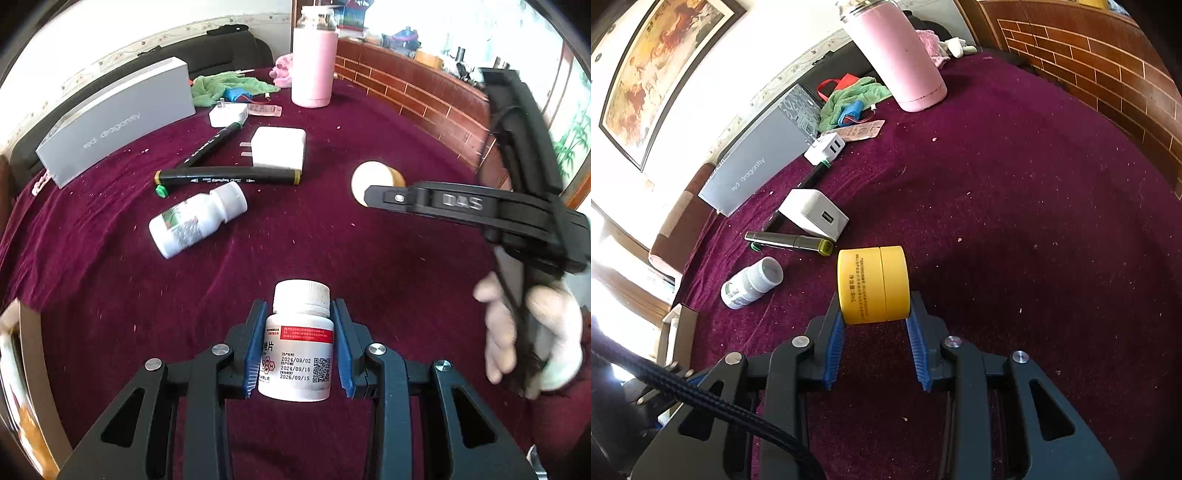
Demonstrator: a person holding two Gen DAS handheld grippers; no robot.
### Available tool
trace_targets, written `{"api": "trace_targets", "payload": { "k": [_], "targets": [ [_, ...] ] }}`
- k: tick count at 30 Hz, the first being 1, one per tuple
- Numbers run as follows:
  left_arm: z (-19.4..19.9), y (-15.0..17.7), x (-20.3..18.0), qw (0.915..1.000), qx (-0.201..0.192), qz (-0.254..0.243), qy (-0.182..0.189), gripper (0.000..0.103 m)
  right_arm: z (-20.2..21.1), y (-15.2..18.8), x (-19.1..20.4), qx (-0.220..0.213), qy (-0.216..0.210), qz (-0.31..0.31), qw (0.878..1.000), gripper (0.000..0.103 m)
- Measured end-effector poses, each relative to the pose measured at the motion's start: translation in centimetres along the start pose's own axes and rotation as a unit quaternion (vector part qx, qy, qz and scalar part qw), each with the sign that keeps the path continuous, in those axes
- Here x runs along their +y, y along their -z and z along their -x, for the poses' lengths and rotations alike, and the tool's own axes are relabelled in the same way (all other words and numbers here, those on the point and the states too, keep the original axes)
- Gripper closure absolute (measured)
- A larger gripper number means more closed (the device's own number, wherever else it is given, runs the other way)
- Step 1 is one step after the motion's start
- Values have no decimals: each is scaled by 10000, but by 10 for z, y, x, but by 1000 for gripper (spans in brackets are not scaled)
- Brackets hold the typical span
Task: Organize objects
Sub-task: 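Lift and carry the tape roll and pill bottle toward the tray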
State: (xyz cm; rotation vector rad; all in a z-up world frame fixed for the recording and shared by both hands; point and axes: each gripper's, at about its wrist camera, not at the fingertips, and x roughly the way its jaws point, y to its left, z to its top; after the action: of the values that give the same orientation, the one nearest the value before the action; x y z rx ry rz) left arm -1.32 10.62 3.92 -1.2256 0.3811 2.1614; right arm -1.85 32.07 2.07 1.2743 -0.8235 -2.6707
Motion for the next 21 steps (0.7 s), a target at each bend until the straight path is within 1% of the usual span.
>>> {"api": "trace_targets", "payload": {
  "k": [2,8,12,17,21],
  "targets": [
    [9,8,1,9998,-67,92,137,74,0,0,3,-14,68,74,9999,73],
    [46,37,3,9989,-267,329,190,73,0,2,6,-69,183,193,9996,73],
    [72,54,8,9969,-494,571,235,73,-1,4,10,-119,317,340,9988,73],
    [82,69,10,9947,-571,787,334,73,-4,6,21,-167,647,630,9958,73],
    [84,74,9,9935,-594,880,411,73,-3,6,30,-91,890,759,9931,74]
  ]
}}
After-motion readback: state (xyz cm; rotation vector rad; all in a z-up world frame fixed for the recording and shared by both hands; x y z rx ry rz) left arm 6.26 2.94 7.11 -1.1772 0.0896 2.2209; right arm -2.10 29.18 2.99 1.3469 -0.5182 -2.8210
